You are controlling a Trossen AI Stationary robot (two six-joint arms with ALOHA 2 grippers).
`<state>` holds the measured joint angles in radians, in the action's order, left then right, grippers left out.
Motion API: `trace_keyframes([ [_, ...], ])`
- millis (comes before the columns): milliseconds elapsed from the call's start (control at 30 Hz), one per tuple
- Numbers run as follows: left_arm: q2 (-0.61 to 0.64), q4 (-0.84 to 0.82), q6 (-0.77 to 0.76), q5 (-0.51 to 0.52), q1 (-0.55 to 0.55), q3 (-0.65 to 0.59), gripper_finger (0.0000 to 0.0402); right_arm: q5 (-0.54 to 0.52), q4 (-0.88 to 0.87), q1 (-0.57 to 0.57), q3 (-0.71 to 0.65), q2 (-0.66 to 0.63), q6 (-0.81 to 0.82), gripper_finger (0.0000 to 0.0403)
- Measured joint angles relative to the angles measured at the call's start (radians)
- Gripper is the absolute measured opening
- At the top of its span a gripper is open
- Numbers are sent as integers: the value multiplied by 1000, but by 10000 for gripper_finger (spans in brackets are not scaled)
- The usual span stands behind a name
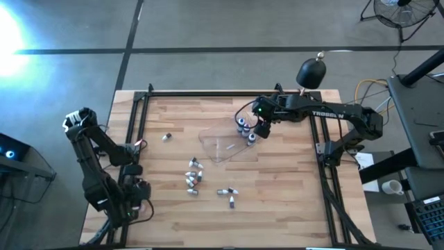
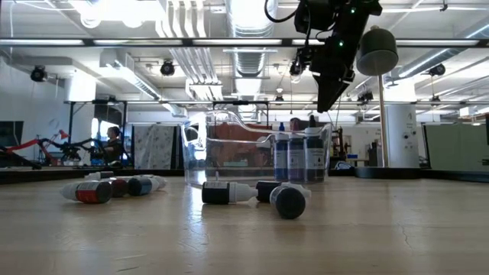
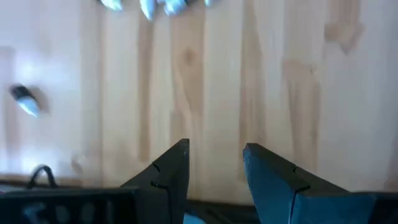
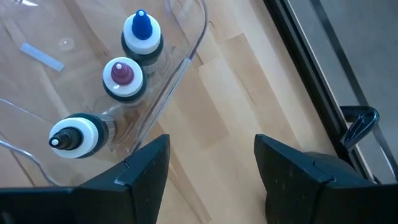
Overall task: Pick & Place food coloring
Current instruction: Put the big pink food coloring bottle into the transparent bin
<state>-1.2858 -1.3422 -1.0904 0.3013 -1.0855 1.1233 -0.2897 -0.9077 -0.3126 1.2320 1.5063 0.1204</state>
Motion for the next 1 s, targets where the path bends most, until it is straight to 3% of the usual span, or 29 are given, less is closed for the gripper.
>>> trace_keyframes([
  [500, 0, 95, -74, 227, 17, 0, 126, 5, -5, 0, 27, 0, 15, 228],
  [1000, 0, 345, -96, 298, 19, -1, 126, 37, -5, 2, 121, 0, 165, 228],
])
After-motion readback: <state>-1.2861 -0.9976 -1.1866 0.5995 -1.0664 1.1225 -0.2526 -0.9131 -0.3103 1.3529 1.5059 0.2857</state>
